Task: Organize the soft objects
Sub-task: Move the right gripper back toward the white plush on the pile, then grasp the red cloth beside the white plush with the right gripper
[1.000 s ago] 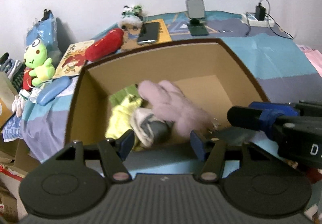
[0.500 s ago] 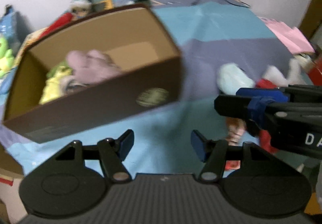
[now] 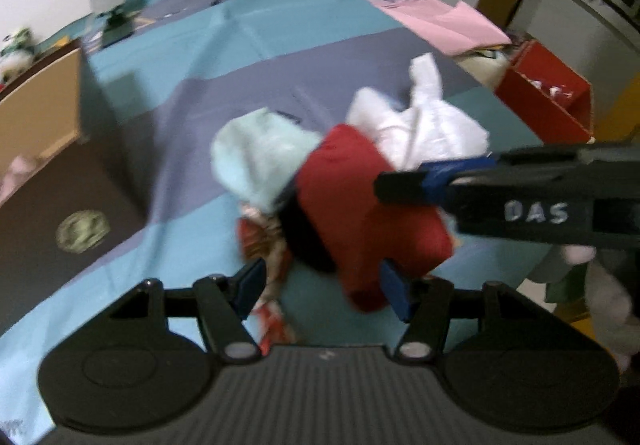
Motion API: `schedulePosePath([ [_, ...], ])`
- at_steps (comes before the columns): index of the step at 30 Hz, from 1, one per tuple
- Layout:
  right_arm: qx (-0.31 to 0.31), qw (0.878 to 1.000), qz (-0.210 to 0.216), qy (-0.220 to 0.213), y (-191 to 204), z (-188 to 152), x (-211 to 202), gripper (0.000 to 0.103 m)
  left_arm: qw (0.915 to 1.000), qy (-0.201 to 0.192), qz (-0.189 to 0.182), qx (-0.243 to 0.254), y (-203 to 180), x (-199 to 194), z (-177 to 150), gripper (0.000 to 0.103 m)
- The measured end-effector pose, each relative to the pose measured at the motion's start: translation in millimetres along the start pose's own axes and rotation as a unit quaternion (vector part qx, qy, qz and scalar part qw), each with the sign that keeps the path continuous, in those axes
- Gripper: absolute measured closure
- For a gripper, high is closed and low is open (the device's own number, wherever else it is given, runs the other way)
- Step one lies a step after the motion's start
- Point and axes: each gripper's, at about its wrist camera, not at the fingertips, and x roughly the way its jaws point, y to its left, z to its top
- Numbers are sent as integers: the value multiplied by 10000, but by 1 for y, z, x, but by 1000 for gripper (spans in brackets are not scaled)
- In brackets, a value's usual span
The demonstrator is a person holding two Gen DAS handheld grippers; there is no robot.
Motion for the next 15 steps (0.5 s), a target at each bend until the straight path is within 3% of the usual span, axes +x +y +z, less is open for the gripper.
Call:
schedulePosePath([
  [5, 474, 9984, 280, 149, -13, -2, 13, 83, 9995, -246, -98, 171, -9, 13, 7, 44],
  [7, 569, 9976, 344, 173, -15, -1, 17, 83, 9990, -354, -153, 221, -12, 17, 8, 62],
  [9, 609, 9962, 541, 295, -16, 0, 22, 84, 9987, -318, -295, 267, -13, 24, 9, 68],
  [11, 709, 9944, 693, 368, -18, 3, 24, 85, 9985, -290, -390, 245, -11, 29, 10, 80],
  [15, 705, 9934, 842, 328, -17, 7, 20, 87, 9973, -382, -619, 102, -3, 25, 13, 86],
])
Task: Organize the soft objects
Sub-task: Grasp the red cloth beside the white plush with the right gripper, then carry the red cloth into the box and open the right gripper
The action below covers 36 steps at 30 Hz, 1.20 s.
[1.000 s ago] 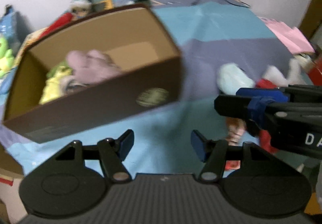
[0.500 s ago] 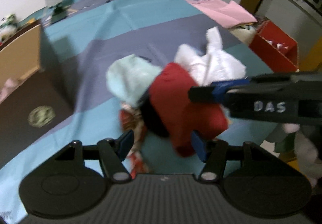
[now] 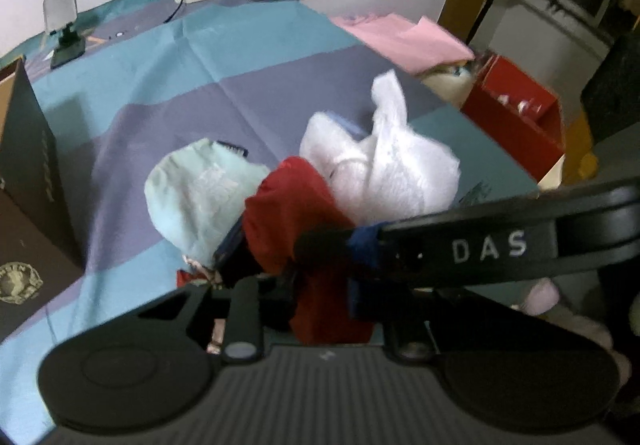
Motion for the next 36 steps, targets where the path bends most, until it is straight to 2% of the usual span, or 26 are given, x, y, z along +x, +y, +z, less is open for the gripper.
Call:
schedulePosePath([
  [5, 87, 9994, 304, -120, 10, 10, -12, 88, 9996, -280, -92, 47, 3, -22, 6, 86],
  [14, -161, 9931, 942, -679, 62, 33, -22, 87, 9935, -1140, -2, 48, 23, -86, 24, 86],
  [20, -580, 9835, 1413, -964, 113, 54, -7, 87, 9833, -1791, 324, 48, 53, -134, 34, 86],
  [26, -1196, 9720, 1701, -1096, 163, 70, 23, 87, 9713, -2244, 787, -24, 96, -170, 35, 86],
  [30, -1450, 9683, 1749, -1034, 188, 77, 55, 87, 9663, -2344, 1047, -188, 133, -177, 35, 86],
  [36, -1944, 9657, 1433, -956, 212, 75, 100, 87, 9665, -2189, 1237, -517, 185, -163, 29, 86],
])
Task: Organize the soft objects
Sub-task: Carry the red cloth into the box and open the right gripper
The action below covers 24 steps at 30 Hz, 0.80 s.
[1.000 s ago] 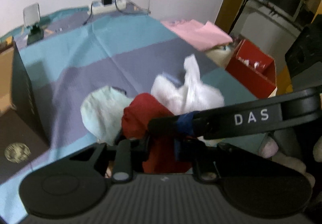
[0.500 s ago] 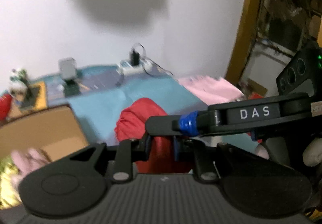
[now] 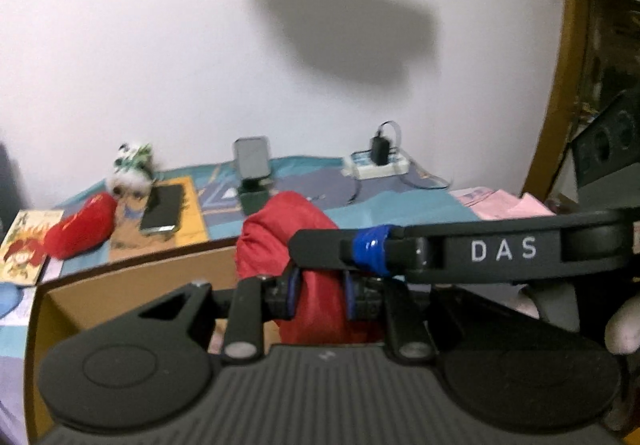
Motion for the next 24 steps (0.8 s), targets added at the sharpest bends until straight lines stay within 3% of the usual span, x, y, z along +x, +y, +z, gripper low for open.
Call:
schedulePosePath([
  [3, -197, 9994, -253, 128, -2, -6, 22, 86, 9994, 222, 17, -259, 24, 17, -9, 86],
  [6, -426, 9960, -769, 163, 1, -16, 34, 86, 9971, 577, 56, -488, 44, 40, -19, 85],
  [10, -421, 9940, -990, 223, 3, -21, 32, 86, 9934, 958, 138, -617, 60, 59, -33, 83],
  [14, -127, 9940, -1069, 213, 3, -21, 25, 86, 9912, 1174, 239, -564, 64, 64, -36, 60],
  [17, 11, 9932, -1155, 137, 5, -21, 17, 85, 9898, 1260, 417, -520, 62, 63, -35, 49],
  [24, 38, 9914, -1303, 110, 12, -22, 3, 85, 9841, 1495, 844, -451, 53, 51, -31, 44],
])
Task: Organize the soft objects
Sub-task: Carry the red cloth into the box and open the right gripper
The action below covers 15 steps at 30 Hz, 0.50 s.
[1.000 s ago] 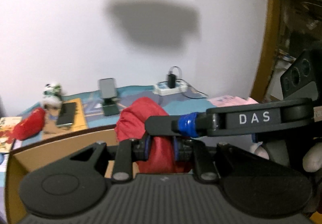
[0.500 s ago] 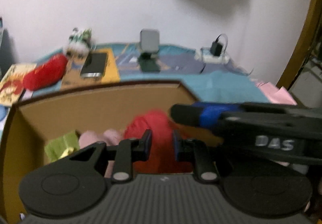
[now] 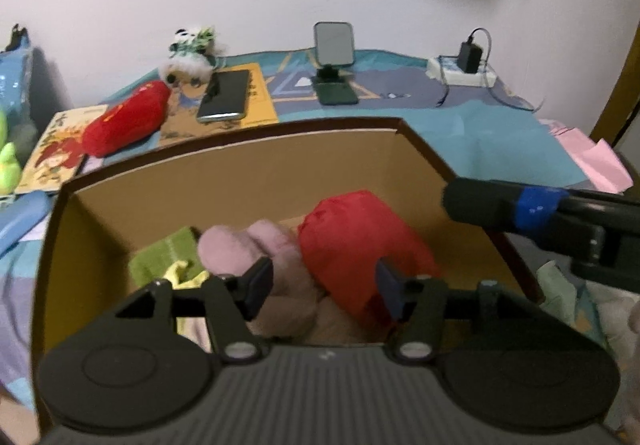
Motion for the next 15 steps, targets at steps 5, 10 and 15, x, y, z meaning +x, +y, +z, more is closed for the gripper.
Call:
schedulePosePath([
  [5, -156, 9998, 7, 96, 4, -3, -9, 84, 9998, 5, 201, -91, -5, -18, 0, 41],
  [10, -192, 9993, 187, 247, 3, -7, -20, 84, 9990, -48, 397, -199, -17, -36, -4, 39],
  [15, -120, 9992, 302, 236, -4, -11, -34, 84, 9979, -100, 579, -265, -31, -51, -12, 39],
])
